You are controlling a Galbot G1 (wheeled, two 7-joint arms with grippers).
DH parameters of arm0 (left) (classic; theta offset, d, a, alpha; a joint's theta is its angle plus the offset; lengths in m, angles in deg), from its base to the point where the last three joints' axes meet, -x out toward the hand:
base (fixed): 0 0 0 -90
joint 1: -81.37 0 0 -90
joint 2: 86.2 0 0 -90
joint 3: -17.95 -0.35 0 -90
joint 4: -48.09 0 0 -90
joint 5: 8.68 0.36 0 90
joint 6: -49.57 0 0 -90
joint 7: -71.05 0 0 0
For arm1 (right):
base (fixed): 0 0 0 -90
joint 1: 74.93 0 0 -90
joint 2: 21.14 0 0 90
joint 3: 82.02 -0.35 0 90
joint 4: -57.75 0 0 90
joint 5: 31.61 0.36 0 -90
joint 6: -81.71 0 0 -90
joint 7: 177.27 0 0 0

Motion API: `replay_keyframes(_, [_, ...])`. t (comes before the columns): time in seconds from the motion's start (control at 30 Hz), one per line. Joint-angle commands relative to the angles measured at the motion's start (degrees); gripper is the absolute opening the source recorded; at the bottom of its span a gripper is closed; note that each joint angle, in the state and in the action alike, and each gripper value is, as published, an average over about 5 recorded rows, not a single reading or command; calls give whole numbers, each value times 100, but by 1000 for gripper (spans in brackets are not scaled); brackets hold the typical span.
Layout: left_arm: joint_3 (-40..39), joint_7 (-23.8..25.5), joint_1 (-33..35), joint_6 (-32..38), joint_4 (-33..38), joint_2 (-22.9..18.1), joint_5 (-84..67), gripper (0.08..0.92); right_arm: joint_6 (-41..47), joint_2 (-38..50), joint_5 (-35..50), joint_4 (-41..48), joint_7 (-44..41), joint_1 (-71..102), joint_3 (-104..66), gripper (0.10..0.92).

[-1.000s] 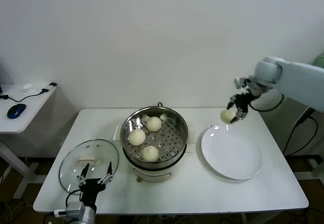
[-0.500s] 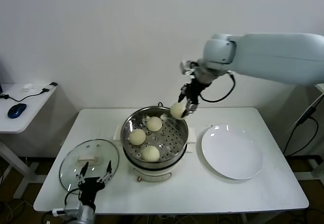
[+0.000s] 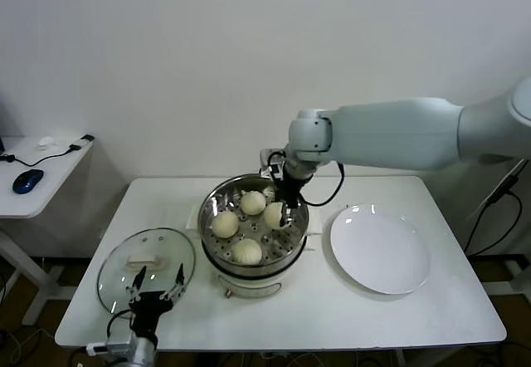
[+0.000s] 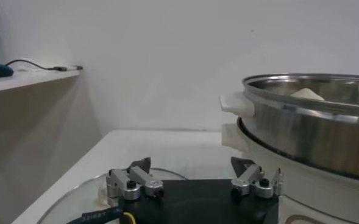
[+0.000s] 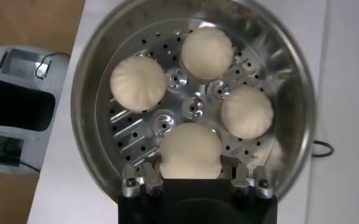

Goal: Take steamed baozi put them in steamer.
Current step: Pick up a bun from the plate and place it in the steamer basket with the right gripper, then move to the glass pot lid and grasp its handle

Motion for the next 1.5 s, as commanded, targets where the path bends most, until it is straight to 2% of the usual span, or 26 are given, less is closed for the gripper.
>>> replay_keyframes(0.03, [19, 0, 7, -15, 15, -2, -2, 823, 205, -172, -332, 56, 322, 536, -95, 670])
replay_keyframes(0.3, [-8, 0, 0, 6, -28, -7, -1, 823, 90, -154, -289, 80, 221, 440, -140, 674])
replay_keyframes(0.5, [-1, -1, -3, 10, -35, 7, -11, 823, -527, 76, -97, 103, -402, -101, -183, 789])
replay_keyframes(0.6, [4, 0, 2, 10, -24, 15, -15, 823, -755, 522, 70, 84, -527, -322, -442, 817])
replay_keyframes(0.7, [14, 2, 8, 7, -4, 19, -21, 823, -690, 1217, 293, 56, 8, -220, -1197, 822])
replay_keyframes(0.77, [18, 3, 12, 3, 10, 21, -22, 823, -666, 1720, 340, 40, 735, 124, -1961, 822])
replay_keyframes(0.9, [18, 5, 24, 1, 50, 17, -21, 823, -764, 2710, 120, -25, 2110, 1112, -3607, 823])
replay_keyframes(1.1, [-8, 2, 24, -80, 87, 0, -83, 823, -615, 4018, -311, -357, 3640, 3236, -5885, 823])
replay_keyframes(1.3, [-28, 5, -29, -60, 47, 35, -128, 823, -1344, 4863, -894, -631, 3748, 6540, -8758, 823])
replay_keyframes(1.5, [27, 128, -64, 148, 17, 144, 90, 823, -1852, 4513, -1621, -634, 3565, 9969, -12001, 823])
